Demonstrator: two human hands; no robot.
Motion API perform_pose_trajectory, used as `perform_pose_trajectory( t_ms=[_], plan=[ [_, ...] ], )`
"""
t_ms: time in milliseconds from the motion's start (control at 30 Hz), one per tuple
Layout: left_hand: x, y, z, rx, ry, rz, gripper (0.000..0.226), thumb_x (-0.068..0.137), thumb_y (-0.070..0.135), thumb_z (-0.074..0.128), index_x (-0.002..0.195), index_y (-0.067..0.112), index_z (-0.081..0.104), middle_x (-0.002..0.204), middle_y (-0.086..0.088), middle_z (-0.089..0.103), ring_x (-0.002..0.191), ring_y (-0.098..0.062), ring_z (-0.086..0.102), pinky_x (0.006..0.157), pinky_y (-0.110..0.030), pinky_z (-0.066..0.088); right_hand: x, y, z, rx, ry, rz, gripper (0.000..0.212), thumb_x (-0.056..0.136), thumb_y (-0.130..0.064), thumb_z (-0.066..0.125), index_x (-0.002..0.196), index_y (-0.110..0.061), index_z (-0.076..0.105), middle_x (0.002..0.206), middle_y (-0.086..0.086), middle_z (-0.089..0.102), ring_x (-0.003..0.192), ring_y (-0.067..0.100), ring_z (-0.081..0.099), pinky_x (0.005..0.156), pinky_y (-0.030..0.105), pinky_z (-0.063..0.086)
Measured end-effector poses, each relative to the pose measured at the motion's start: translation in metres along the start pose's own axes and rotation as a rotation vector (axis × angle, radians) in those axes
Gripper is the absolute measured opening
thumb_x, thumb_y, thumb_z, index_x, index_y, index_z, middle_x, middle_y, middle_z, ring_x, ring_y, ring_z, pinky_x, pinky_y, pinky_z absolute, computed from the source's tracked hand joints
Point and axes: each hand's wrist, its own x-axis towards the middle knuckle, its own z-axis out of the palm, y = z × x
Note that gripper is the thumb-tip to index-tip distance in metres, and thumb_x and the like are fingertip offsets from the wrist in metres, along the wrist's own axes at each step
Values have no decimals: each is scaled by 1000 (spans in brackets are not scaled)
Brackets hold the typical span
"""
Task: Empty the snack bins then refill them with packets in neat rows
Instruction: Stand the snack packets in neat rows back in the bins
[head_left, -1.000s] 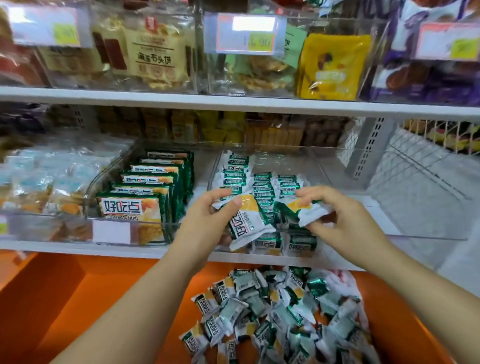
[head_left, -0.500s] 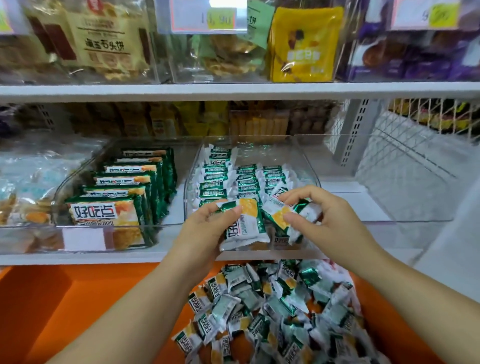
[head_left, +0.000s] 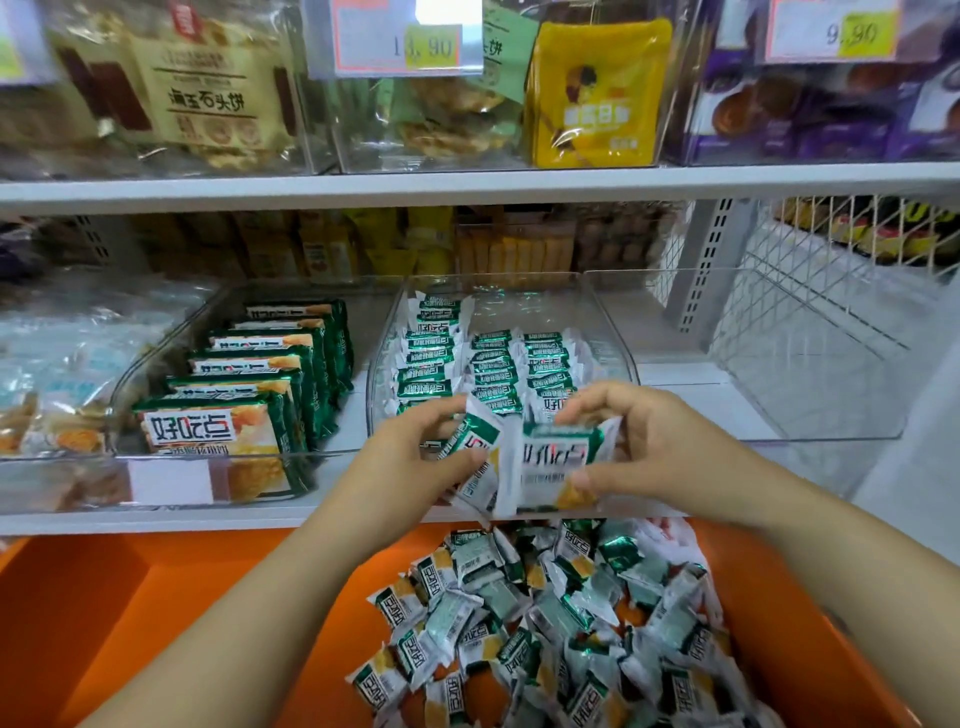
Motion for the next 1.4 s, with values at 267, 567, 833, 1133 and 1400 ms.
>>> perform_pose_trajectory(
  t_ms=[267,567,833,1133,1400],
  plan=[
    [-4,9,-2,-143,-302,-1,62,75,54,57,134,47,39,116,33,49,94,26,46,82,-4,40,-2,4,16,-250,36,-64,30,75,-26,79,96,-43,65,101,-19,56,94,13,60,83,32,50],
    [-9,8,-19,236,-183,88,73,79,48,68,140,49,29,142,14,40,112,10,36,71,0,33,23,-7,-7,-304,187,-62,32,82,-27,70,111,-34,59,105,-15,65,93,1,60,90,23,48],
    [-9,5,-38,229,-23,82,68,82,44,68,141,42,34,147,7,41,57,10,59,57,-5,41,92,13,-19,-1390,-349,411,55,95,-36,50,146,-22,33,139,8,49,140,30,27,112,60,-3],
    [-4,-3,-47,144,60,69,67,84,41,68,143,39,35,134,13,51,62,9,60,52,4,36,79,17,-16,-1254,-112,202,40,83,-40,68,113,-17,57,114,0,50,117,22,47,115,51,8],
    [-3,-1,-35,158,118,84,66,85,41,67,143,37,36,145,5,38,56,27,45,59,0,36,17,-31,-9,-575,112,-150,35,74,-32,77,105,-37,61,105,-31,56,98,-19,50,85,1,35]
  ],
)
